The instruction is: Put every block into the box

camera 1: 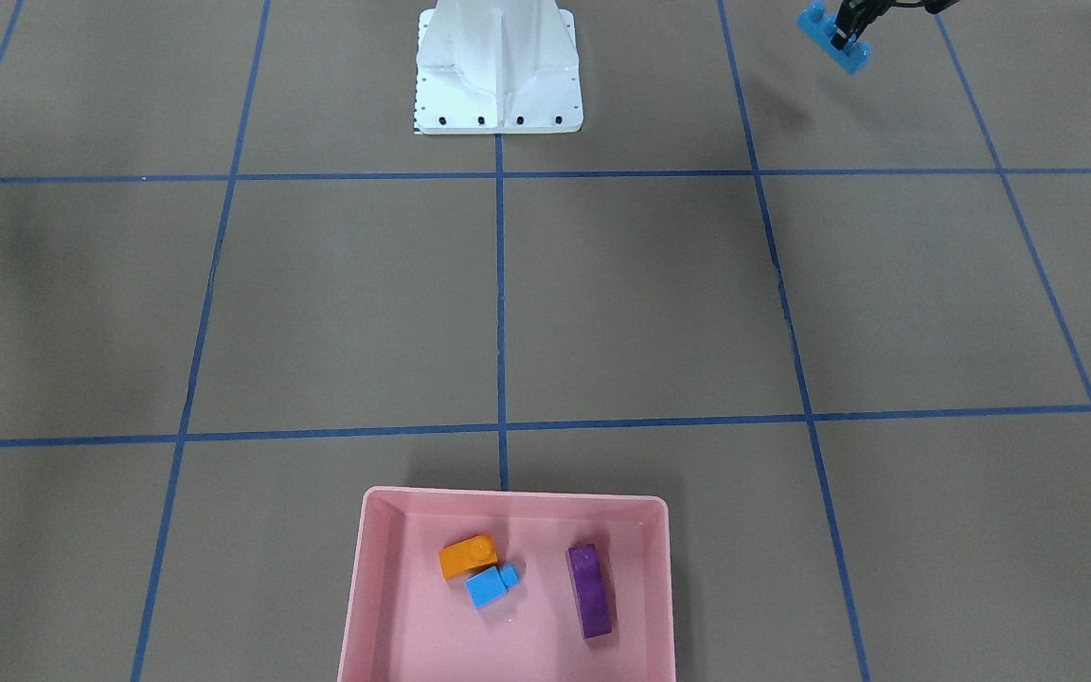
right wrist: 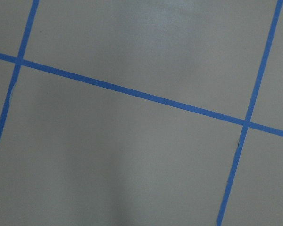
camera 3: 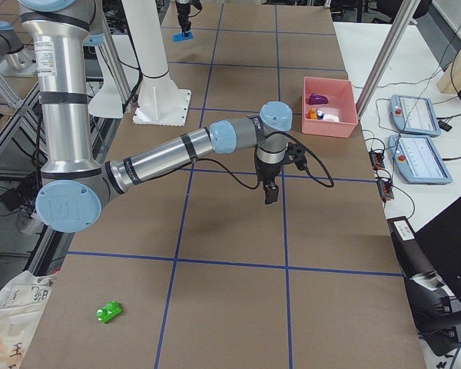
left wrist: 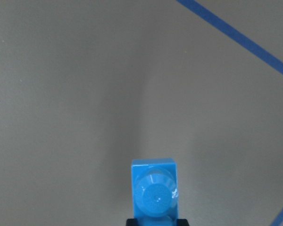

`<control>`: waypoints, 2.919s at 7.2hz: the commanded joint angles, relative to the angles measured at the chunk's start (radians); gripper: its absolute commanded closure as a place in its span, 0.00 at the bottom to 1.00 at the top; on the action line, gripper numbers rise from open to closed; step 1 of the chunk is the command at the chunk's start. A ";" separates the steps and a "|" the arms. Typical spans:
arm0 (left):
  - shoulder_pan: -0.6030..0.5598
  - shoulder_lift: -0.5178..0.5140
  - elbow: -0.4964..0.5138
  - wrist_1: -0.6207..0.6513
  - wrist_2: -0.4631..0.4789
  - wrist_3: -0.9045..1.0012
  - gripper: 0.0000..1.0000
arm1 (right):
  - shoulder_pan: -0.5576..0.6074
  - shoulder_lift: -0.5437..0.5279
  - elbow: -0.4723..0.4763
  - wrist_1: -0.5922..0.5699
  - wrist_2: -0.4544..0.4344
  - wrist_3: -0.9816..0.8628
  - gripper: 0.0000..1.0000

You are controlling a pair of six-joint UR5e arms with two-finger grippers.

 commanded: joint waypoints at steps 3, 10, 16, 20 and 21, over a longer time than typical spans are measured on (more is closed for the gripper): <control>-0.102 -0.049 -0.089 -0.001 0.000 0.013 1.00 | 0.000 -0.006 -0.017 -0.001 -0.003 -0.006 0.00; -0.367 -0.428 -0.093 0.001 -0.029 0.197 1.00 | 0.000 -0.074 -0.023 0.007 -0.003 -0.004 0.00; -0.618 -0.506 -0.093 0.001 -0.148 0.224 1.00 | 0.000 -0.295 0.015 0.188 -0.015 -0.012 0.00; -0.704 -0.542 -0.084 -0.002 -0.189 0.283 1.00 | 0.002 -0.619 0.005 0.432 -0.073 -0.310 0.00; -0.727 -0.567 -0.081 -0.001 -0.190 0.284 1.00 | 0.002 -0.656 -0.007 0.444 -0.079 -0.384 0.00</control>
